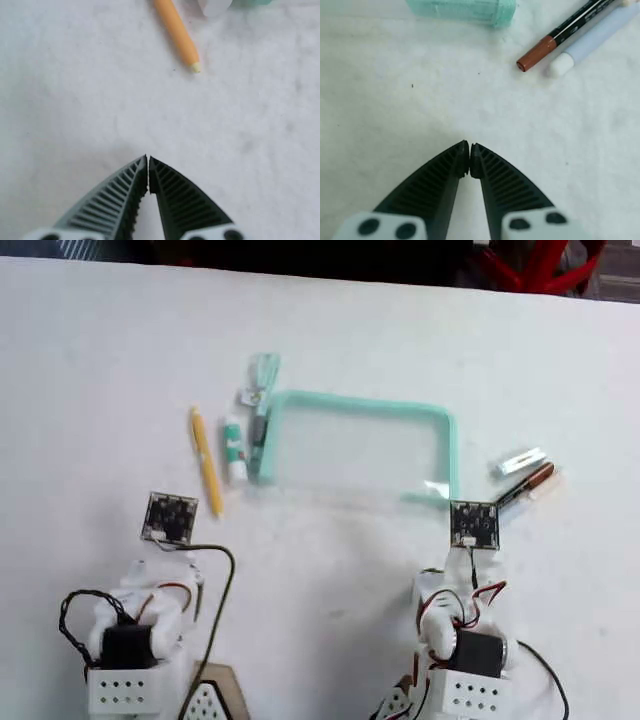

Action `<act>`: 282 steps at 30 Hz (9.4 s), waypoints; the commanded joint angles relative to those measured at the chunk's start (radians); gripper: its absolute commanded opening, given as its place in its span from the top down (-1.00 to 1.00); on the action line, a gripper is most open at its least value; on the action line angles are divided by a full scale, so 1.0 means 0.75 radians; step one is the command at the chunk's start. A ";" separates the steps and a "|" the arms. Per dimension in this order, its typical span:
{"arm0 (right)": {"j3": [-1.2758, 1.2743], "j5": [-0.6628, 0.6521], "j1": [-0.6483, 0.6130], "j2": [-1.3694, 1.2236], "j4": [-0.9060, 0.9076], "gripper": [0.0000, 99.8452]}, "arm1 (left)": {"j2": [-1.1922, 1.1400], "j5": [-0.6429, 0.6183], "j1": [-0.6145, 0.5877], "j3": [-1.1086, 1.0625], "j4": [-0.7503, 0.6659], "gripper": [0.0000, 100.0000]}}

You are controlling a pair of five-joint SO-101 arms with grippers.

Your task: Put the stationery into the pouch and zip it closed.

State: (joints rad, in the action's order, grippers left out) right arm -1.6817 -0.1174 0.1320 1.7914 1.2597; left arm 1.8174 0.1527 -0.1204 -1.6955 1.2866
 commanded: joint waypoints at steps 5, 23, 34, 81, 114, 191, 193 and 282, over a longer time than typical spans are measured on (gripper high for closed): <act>-0.012 -0.012 -0.003 0.011 0.009 0.96 | 0.011 0.010 0.005 0.002 0.002 0.95; -0.012 -0.012 -0.003 0.011 0.009 0.96 | 0.011 0.010 0.005 0.002 0.002 0.95; -0.012 -0.012 -0.003 0.011 0.009 0.96 | 0.011 0.010 0.005 0.002 0.002 0.95; -0.012 -0.012 -0.005 0.011 0.009 0.96 | 0.011 0.010 0.005 0.002 0.002 0.95; -0.012 -0.012 -0.005 0.011 0.009 0.96 | 0.011 0.010 0.005 0.002 0.002 0.95; 0.000 -0.571 -0.580 0.011 -0.905 0.95 | 0.013 -0.149 -0.247 0.229 -0.407 0.95; 0.047 -0.577 -0.605 0.005 -0.870 0.95 | 0.013 -0.151 -0.247 0.229 -0.403 0.95; 4.413 0.209 -0.934 -4.246 0.453 0.70 | 0.013 -0.151 -0.244 0.158 -0.452 0.94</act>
State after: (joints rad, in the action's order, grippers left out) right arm 1.6172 0.1051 -0.5677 -1.3924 1.5635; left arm 1.8174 0.0453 -0.3015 -1.5835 0.9705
